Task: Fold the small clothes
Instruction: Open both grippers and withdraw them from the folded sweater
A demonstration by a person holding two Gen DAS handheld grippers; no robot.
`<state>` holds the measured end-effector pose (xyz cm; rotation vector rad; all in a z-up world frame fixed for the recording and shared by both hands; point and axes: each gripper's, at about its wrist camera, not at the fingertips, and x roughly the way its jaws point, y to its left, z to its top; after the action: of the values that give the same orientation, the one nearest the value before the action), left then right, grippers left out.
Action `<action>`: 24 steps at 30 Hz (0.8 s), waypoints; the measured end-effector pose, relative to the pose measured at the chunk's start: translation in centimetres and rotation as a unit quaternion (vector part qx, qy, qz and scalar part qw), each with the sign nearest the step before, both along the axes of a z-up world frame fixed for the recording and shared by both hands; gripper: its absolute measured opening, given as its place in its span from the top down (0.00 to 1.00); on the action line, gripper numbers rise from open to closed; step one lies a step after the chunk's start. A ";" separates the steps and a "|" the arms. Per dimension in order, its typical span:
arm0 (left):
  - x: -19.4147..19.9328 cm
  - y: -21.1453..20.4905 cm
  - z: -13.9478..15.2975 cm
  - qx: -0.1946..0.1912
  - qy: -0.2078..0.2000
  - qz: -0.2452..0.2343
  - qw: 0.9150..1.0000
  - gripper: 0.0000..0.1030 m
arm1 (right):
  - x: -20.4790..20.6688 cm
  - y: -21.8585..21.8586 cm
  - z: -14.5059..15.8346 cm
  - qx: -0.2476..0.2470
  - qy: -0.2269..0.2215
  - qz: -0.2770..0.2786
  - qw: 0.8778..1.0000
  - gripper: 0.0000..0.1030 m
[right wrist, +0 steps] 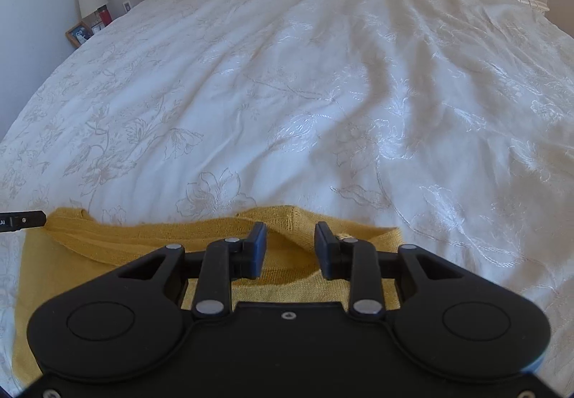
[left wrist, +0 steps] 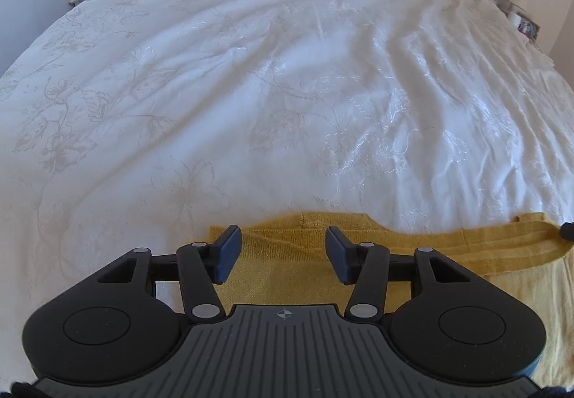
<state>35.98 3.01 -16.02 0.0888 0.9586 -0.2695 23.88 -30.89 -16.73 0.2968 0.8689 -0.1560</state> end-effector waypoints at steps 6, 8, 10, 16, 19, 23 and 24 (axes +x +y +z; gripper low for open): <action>-2.9 0.4 -0.2 -0.001 0.018 -0.015 1.000 0.49 | -1.6 1.3 0.0 0.001 0.009 0.022 1.000 0.53; -3.9 0.0 -0.8 0.005 0.028 -0.033 0.999 0.49 | -2.1 1.9 -0.3 0.005 0.016 0.032 0.999 0.53; -4.6 -0.5 -1.5 0.009 0.041 -0.048 0.998 0.49 | -2.1 2.4 -0.9 0.006 0.028 0.044 0.999 0.53; -2.5 -2.1 -2.8 0.013 0.048 -0.055 0.997 0.49 | 0.3 2.5 -2.4 -0.009 0.047 0.059 0.997 0.53; -0.1 -2.4 -2.9 0.008 0.047 -0.040 0.998 0.49 | 1.9 1.8 -2.5 -0.017 0.048 0.053 0.997 0.50; 2.4 -1.9 -2.7 -0.004 0.056 -0.006 0.998 0.49 | 2.8 0.5 -2.2 -0.015 0.044 0.026 0.999 0.50; 2.8 -1.7 -2.5 -0.004 0.053 0.000 0.999 0.49 | 2.6 0.3 -2.0 -0.012 0.041 0.020 0.999 0.50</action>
<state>38.76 1.33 -18.53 0.0675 1.0632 -0.2810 26.50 -30.61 -18.76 0.2511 0.9531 -0.1419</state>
